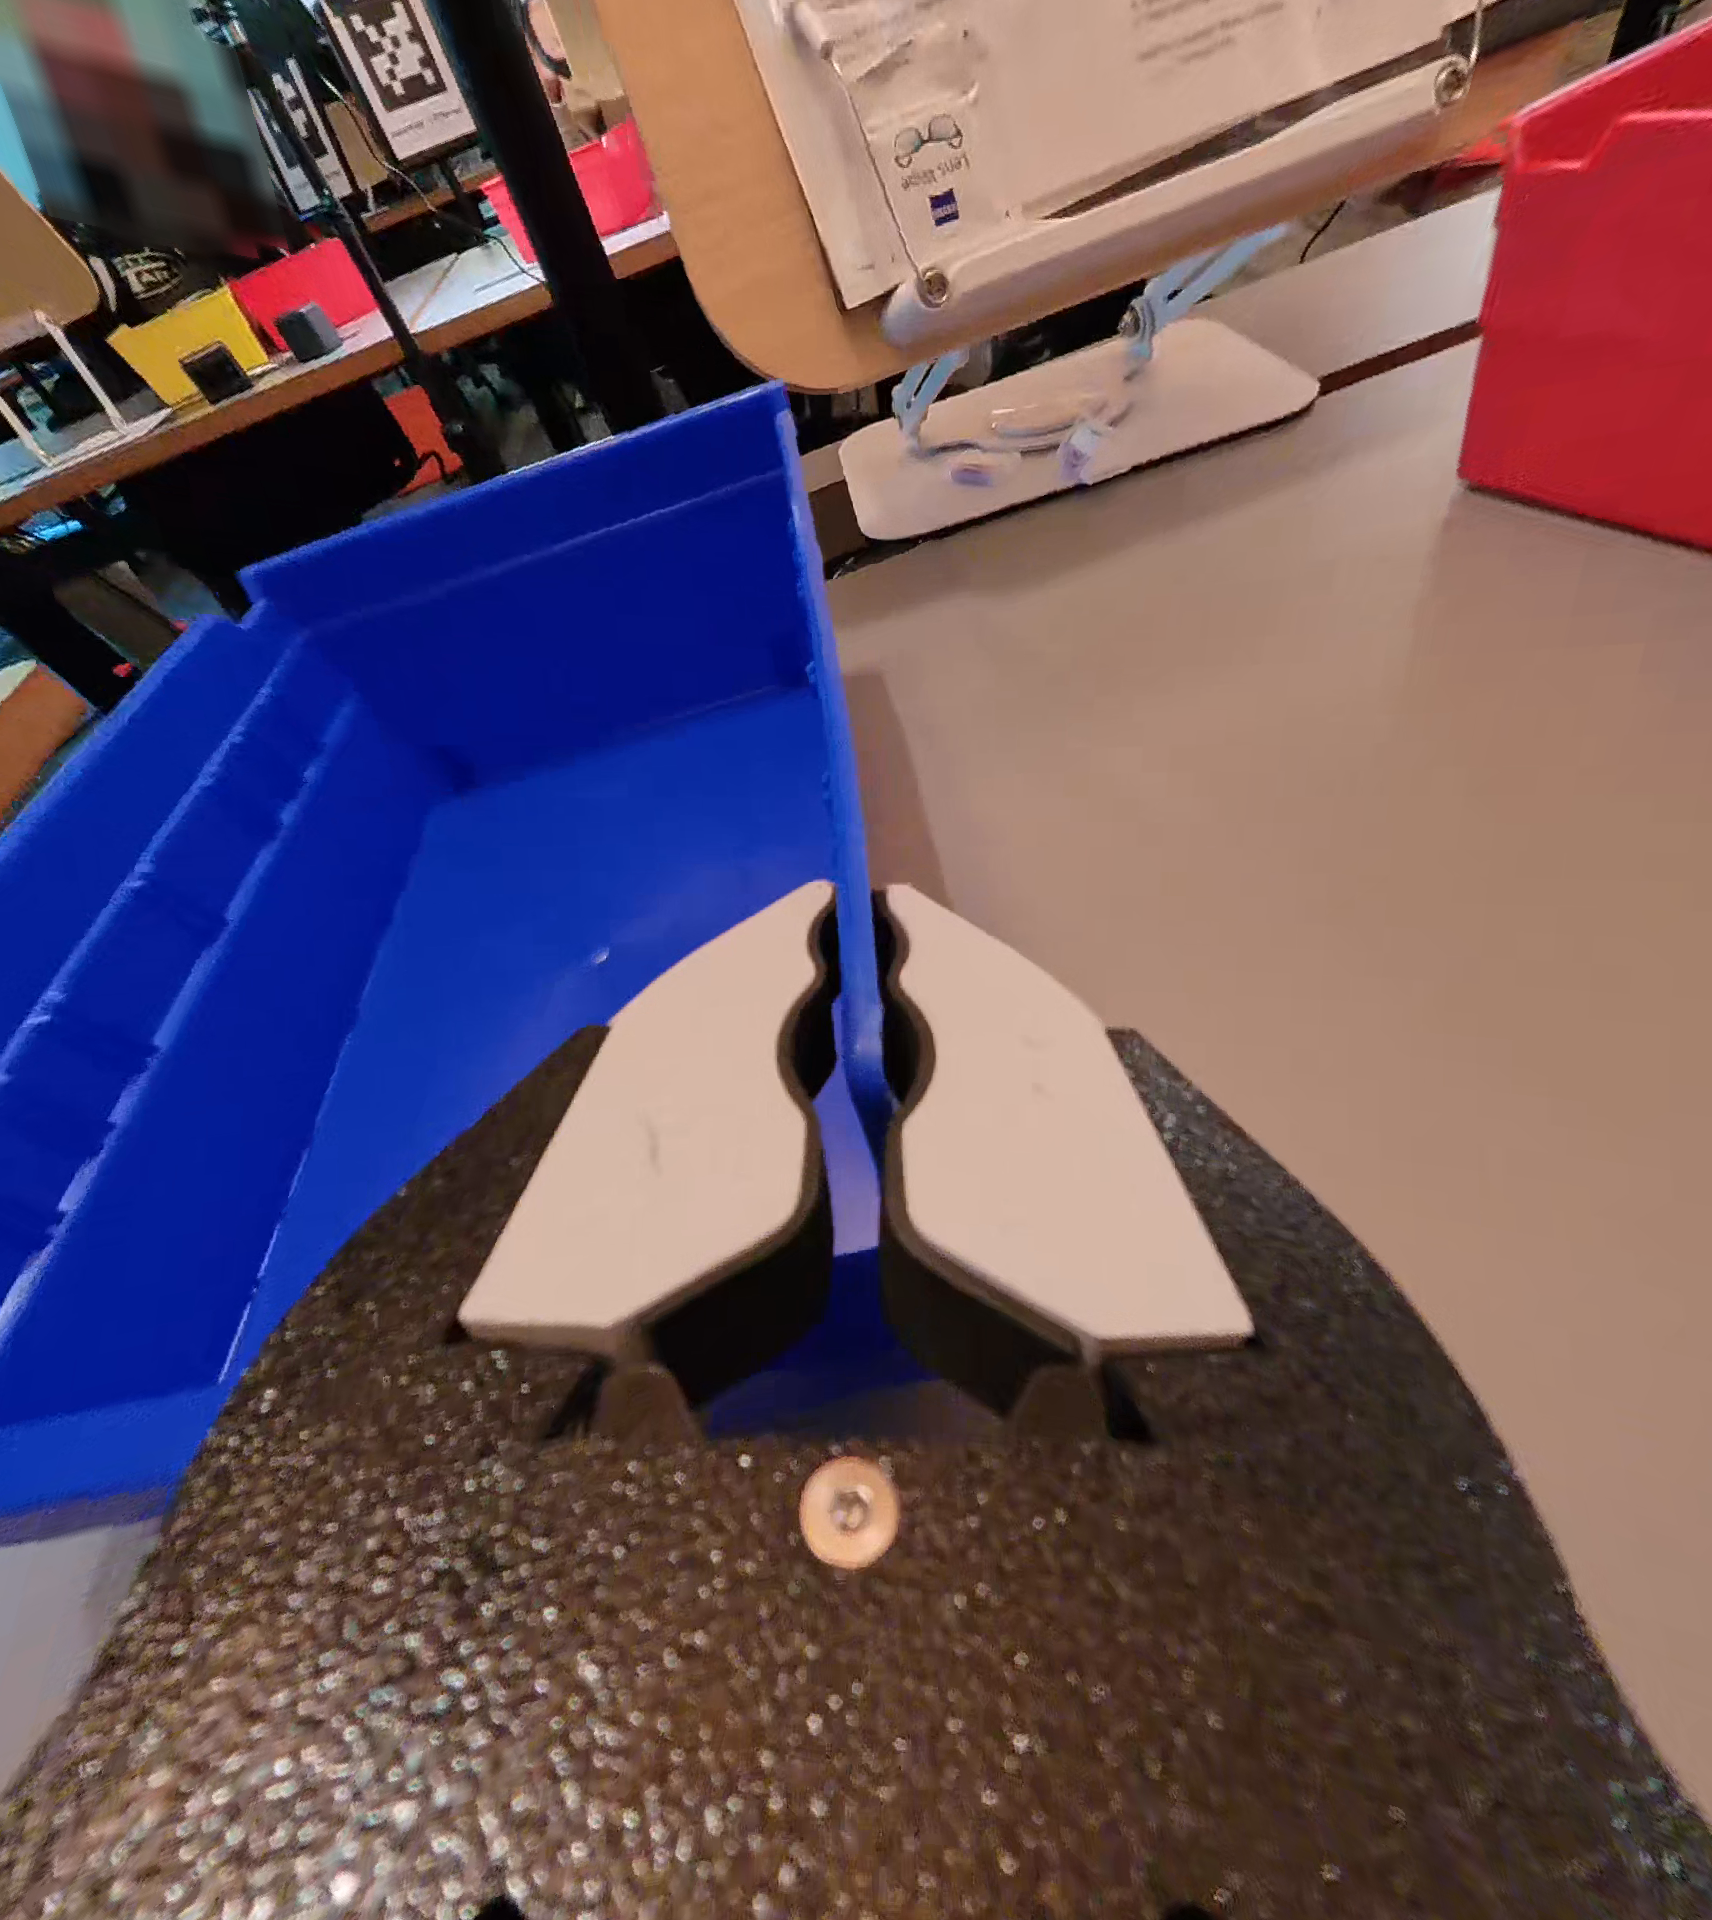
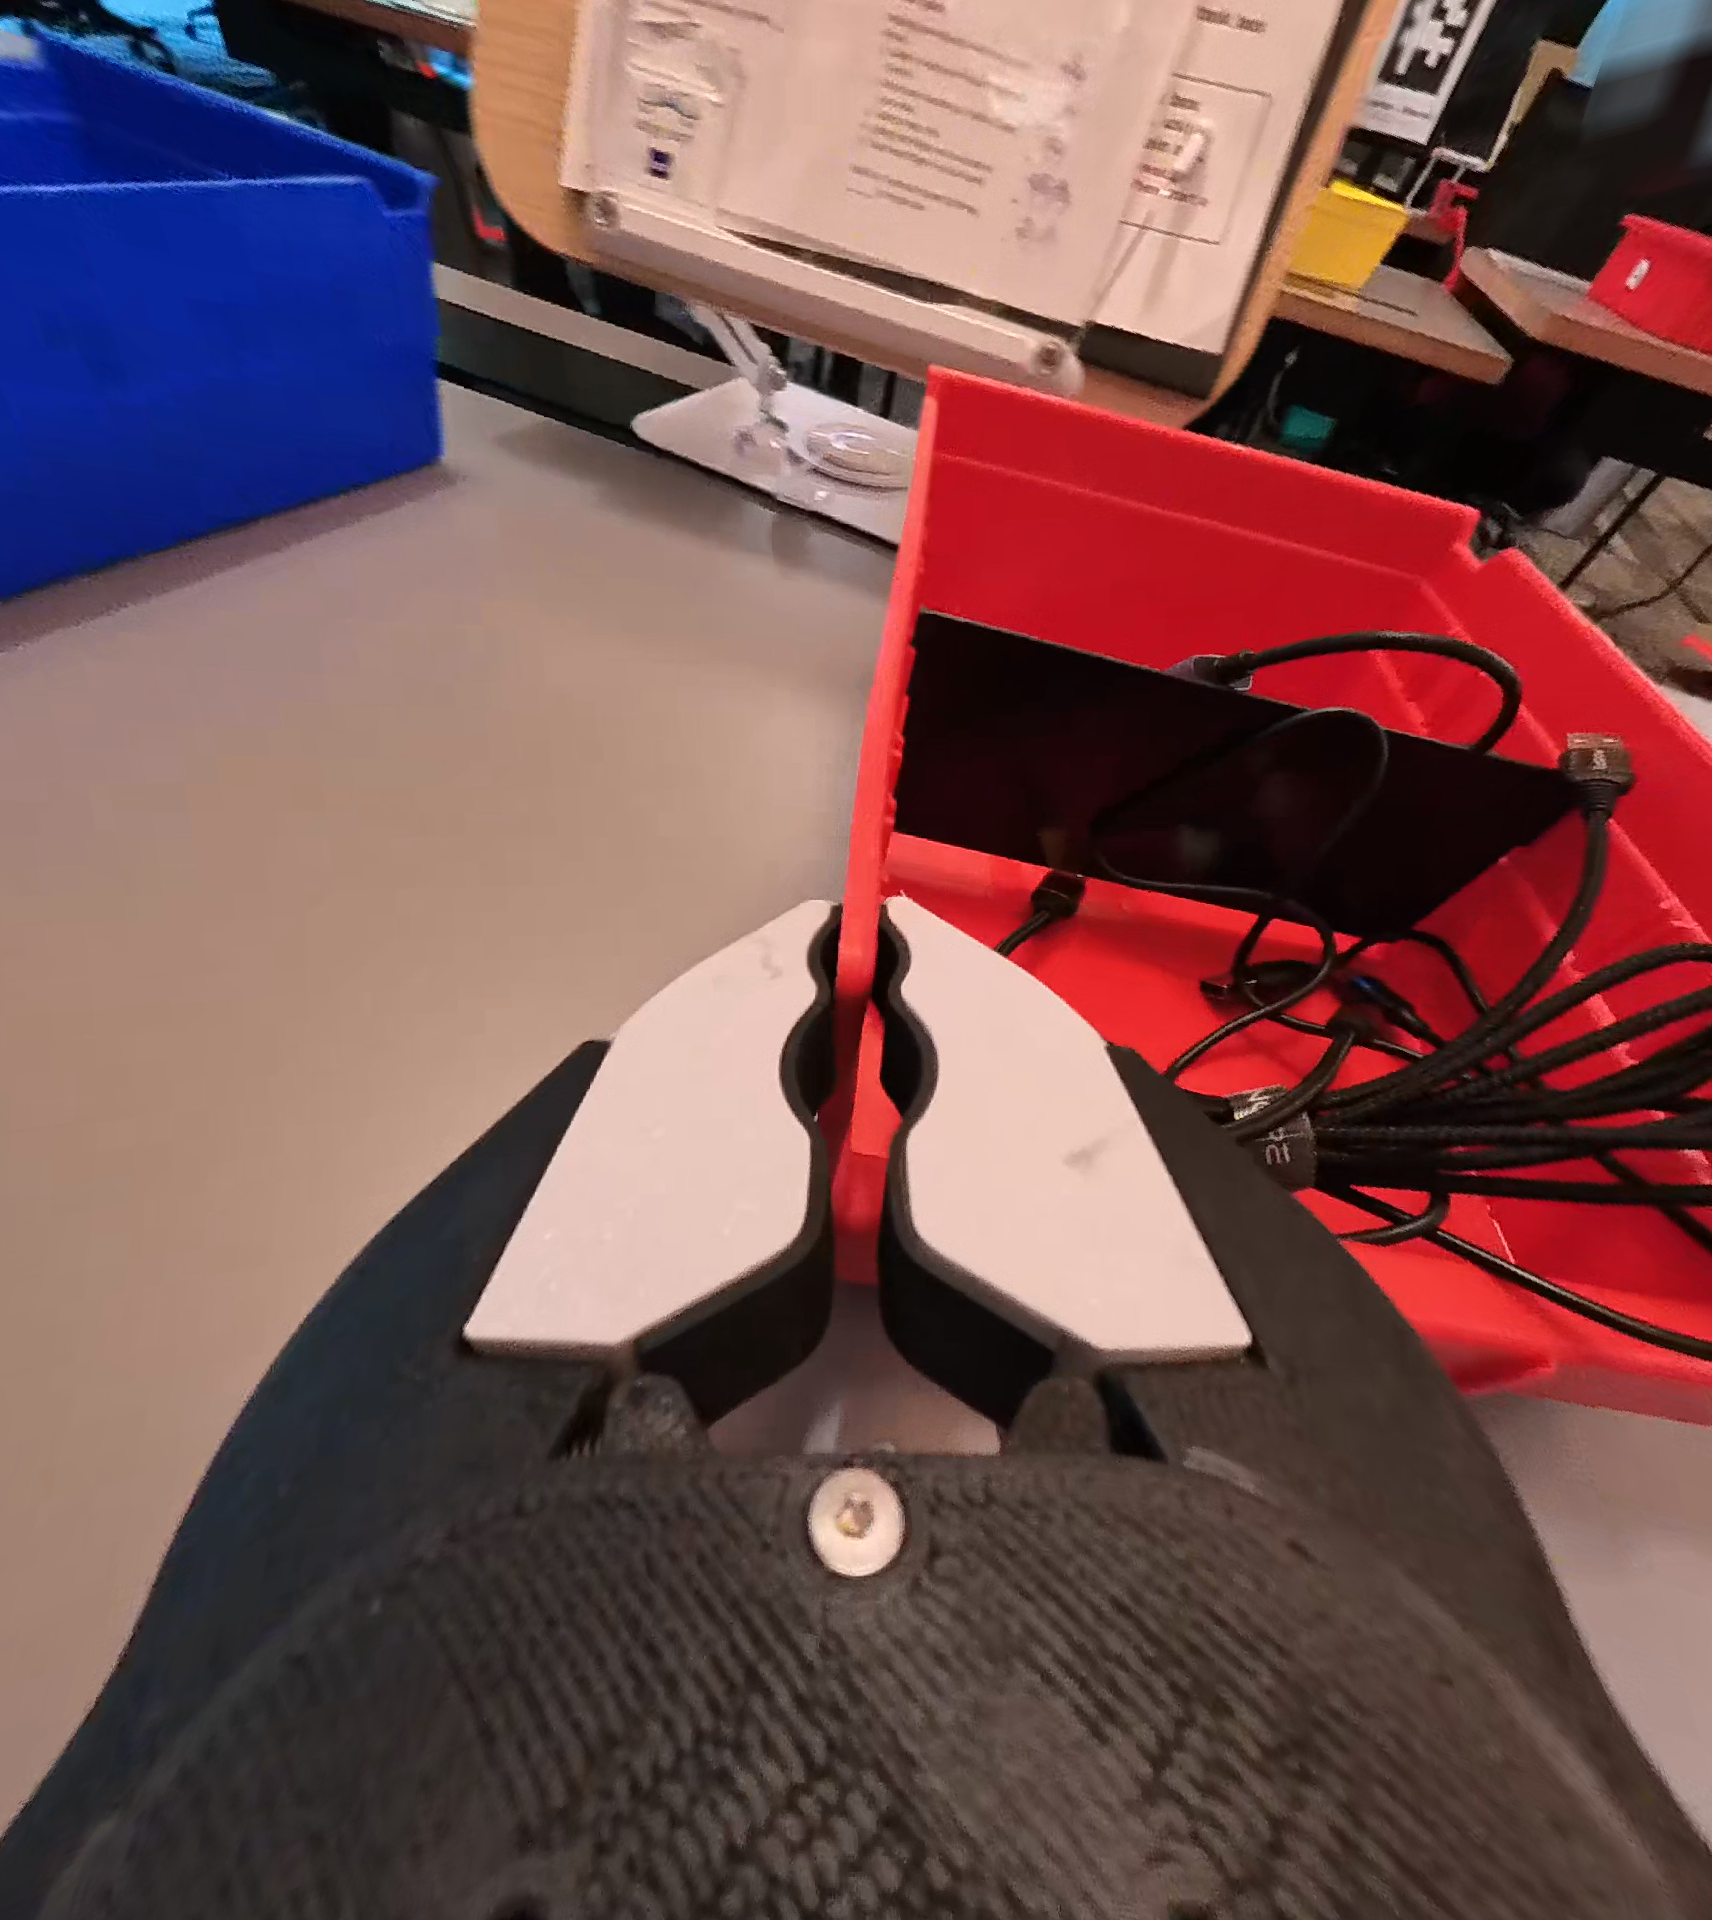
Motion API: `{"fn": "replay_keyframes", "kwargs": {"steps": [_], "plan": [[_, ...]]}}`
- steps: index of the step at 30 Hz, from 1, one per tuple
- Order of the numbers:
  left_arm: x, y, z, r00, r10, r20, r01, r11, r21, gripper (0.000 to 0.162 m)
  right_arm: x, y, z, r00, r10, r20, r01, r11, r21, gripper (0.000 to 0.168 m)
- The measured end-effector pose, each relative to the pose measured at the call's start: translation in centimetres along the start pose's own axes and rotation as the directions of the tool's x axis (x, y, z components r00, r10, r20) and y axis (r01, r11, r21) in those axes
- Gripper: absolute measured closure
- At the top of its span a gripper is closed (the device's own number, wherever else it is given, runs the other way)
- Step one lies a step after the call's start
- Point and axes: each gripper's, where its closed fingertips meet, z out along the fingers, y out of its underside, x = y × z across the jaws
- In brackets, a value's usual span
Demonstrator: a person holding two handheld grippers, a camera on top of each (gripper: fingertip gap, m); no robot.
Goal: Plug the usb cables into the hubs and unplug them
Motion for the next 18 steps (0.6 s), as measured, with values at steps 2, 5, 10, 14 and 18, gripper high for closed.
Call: {"fn": "replay_keyframes", "kwargs": {"steps": [2,5,10,14,18], "plan": [[-1.2,-0.2,-1.2,0.998,0.038,0.044,-0.039,0.999,0.026,0.159,-2.0,-0.4,-0.2,1.0,-0.01,0.013,0.01,1.0,0.012,0.164],[-2.1,-2.3,-3.8,0.997,0.053,0.06,-0.059,0.992,0.11,0.157,-5.1,-1.2,0.0,0.999,0.017,0.034,-0.019,0.998,0.061,0.162],[-3.0,-8.1,-8.3,0.997,0.075,0.024,-0.078,0.981,0.179,0.157,-10.5,-2.6,1.6,0.996,-0.045,0.082,0.041,0.998,0.054,0.157],[-2.0,-15.2,-12.3,0.996,0.089,-0.01,-0.082,0.953,0.291,0.158,-15.7,-4.1,3.4,0.988,-0.075,0.135,0.068,0.996,0.056,0.153],[2.2,-22.9,-15.7,0.988,0.102,-0.117,-0.05,0.924,0.379,0.157,-20.9,-5.8,5.3,0.984,-0.074,0.164,0.066,0.996,0.055,0.15]]}}
